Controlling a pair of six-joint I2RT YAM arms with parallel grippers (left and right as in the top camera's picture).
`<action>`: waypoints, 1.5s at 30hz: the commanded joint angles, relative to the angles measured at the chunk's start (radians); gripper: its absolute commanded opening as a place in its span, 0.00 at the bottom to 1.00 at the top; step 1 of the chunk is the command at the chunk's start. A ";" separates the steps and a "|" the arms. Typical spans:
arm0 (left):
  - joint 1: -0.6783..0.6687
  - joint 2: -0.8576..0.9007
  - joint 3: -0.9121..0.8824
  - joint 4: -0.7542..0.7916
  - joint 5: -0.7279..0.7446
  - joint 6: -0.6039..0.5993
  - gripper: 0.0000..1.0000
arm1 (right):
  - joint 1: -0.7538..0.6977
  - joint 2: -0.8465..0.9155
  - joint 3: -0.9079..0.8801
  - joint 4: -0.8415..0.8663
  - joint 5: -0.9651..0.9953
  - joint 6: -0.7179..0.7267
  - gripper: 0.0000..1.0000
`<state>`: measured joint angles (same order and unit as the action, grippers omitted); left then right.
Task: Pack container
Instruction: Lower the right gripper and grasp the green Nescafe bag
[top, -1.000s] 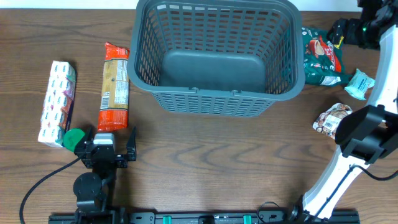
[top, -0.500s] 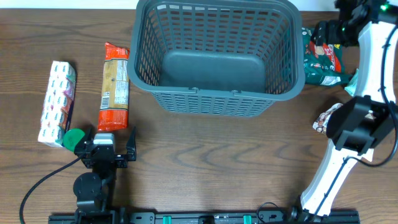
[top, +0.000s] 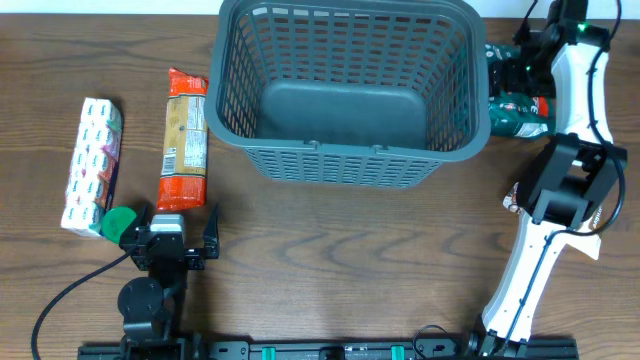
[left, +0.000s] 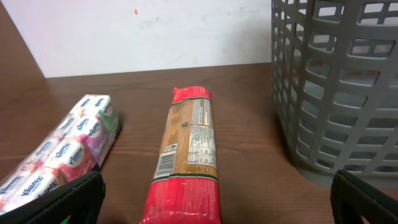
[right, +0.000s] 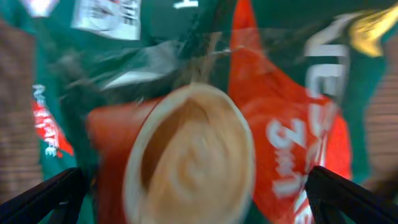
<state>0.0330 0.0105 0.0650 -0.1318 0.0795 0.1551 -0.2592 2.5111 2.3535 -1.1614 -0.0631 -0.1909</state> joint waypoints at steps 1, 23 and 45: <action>0.005 -0.006 -0.025 -0.010 0.010 0.006 0.99 | 0.004 0.069 0.008 0.003 0.003 0.027 0.99; 0.005 -0.005 -0.025 -0.010 0.010 0.006 0.99 | -0.004 0.173 0.007 -0.024 0.034 0.078 0.99; 0.005 -0.005 -0.025 -0.010 0.010 0.006 0.99 | -0.030 0.167 -0.052 -0.071 0.055 0.050 0.02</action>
<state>0.0330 0.0105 0.0650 -0.1318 0.0795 0.1551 -0.2749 2.5641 2.3840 -1.1900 -0.0631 -0.1398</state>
